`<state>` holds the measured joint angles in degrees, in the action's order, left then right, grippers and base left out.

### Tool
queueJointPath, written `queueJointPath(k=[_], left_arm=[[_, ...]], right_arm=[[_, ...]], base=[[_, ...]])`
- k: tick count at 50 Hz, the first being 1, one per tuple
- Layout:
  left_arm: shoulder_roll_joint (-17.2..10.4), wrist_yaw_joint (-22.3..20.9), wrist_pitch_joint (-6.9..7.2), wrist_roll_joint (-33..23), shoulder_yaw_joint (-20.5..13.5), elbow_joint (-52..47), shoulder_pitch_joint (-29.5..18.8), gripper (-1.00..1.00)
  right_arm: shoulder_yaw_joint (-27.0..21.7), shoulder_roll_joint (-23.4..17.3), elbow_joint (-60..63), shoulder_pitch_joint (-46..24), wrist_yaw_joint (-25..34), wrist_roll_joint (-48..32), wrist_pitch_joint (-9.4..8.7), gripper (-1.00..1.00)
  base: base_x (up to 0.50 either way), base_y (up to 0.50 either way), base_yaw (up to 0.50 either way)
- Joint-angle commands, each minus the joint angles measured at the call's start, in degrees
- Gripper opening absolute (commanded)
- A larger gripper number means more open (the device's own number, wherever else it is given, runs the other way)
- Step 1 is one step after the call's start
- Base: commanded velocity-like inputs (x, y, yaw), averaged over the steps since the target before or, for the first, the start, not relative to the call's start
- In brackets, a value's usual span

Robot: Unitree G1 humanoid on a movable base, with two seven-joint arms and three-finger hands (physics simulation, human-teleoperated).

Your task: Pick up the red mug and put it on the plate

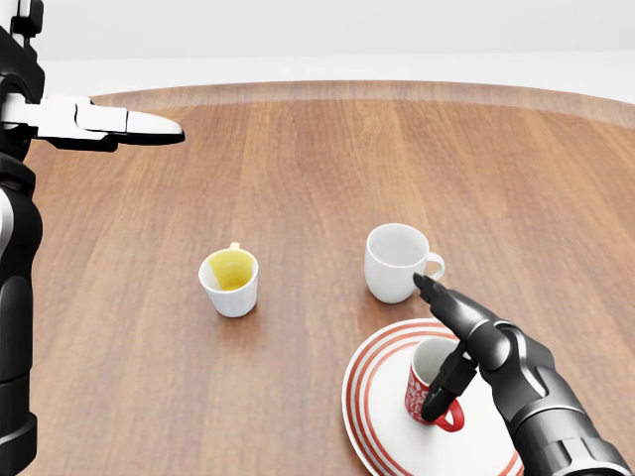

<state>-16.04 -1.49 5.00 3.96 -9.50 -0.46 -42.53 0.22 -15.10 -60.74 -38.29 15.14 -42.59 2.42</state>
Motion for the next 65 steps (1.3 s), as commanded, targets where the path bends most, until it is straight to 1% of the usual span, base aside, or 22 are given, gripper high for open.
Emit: queueJointPath(k=[1, 8, 12, 13, 14, 17, 23, 29, 37, 50, 57, 65], left_arm=[[-0.1, 0.0, 0.00, -0.1, 0.0, 0.2, -0.1, 1.00], [-0.3, 0.0, 0.00, 0.1, -0.2, 0.2, -0.5, 1.00], [-0.3, 0.0, 0.00, 0.1, -0.2, 0.5, -0.6, 1.00], [-0.4, 0.0, 0.00, 0.4, -0.3, 0.3, -1.0, 1.00], [-0.4, 0.1, 0.00, 0.4, -0.3, 0.3, -1.0, 1.00], [-0.4, 0.1, 0.00, 0.5, -0.3, 0.6, -1.0, 1.00], [-0.4, 0.2, 0.00, 0.5, -0.1, 0.9, -1.0, 1.00], [-0.3, 0.2, 0.00, 0.5, -0.1, 0.9, -1.0, 1.00], [-0.3, 0.1, 0.00, 0.5, -0.1, 0.2, -0.9, 1.00], [-0.3, 0.1, 0.00, 0.4, -0.1, -0.9, -1.0, 1.00], [-0.2, 0.0, 0.00, 0.2, 0.1, -1.3, -1.1, 1.00], [-0.4, -0.2, 0.00, 0.1, 0.0, -1.8, -1.4, 1.00]], right_arm=[[0.1, -0.1, -0.2, 0.0, -0.8, 1.3, -0.40, 1.00], [0.0, -0.2, 0.3, 0.0, -0.5, 1.3, -0.71, 1.00], [0.0, -0.3, 1.6, 0.0, 0.2, 1.2, -1.53, 1.00], [-0.8, -0.7, 21.2, 1.8, 9.4, 1.2, -7.42, 1.00], [-1.1, -0.5, 27.3, 3.7, 12.0, 0.4, -7.42, 1.00], [-2.1, -0.4, 32.7, 5.0, 14.8, -0.7, -7.42, 1.00], [-2.8, -0.2, 37.7, 6.0, 17.5, -1.8, -7.42, 1.00], [-3.8, -1.0, 43.6, 5.4, 21.6, -2.7, -7.42, 1.00], [-4.6, -1.9, 47.6, 4.8, 24.4, -3.5, -7.42, 1.00], [-6.2, -3.3, 53.6, 1.1, 24.9, -2.3, -7.42, 1.00], [-6.8, -4.7, 56.8, -3.4, 24.9, -0.3, -7.42, 1.00], [-7.0, -6.1, 57.5, -6.6, 24.9, 1.4, -7.42, 1.00]], base=[[0.00, 0.00, 0.00], [0.00, 0.00, 0.00], [0.00, 0.00, 0.00], [0.00, 0.00, 0.00], [0.00, 0.00, 0.00], [0.00, 0.00, 0.00], [0.00, 0.00, 0.00], [0.00, 0.00, 0.00], [0.00, 0.00, 0.00], [0.00, 0.00, 0.00], [0.00, 0.00, 0.00], [0.00, 0.00, 0.00]])
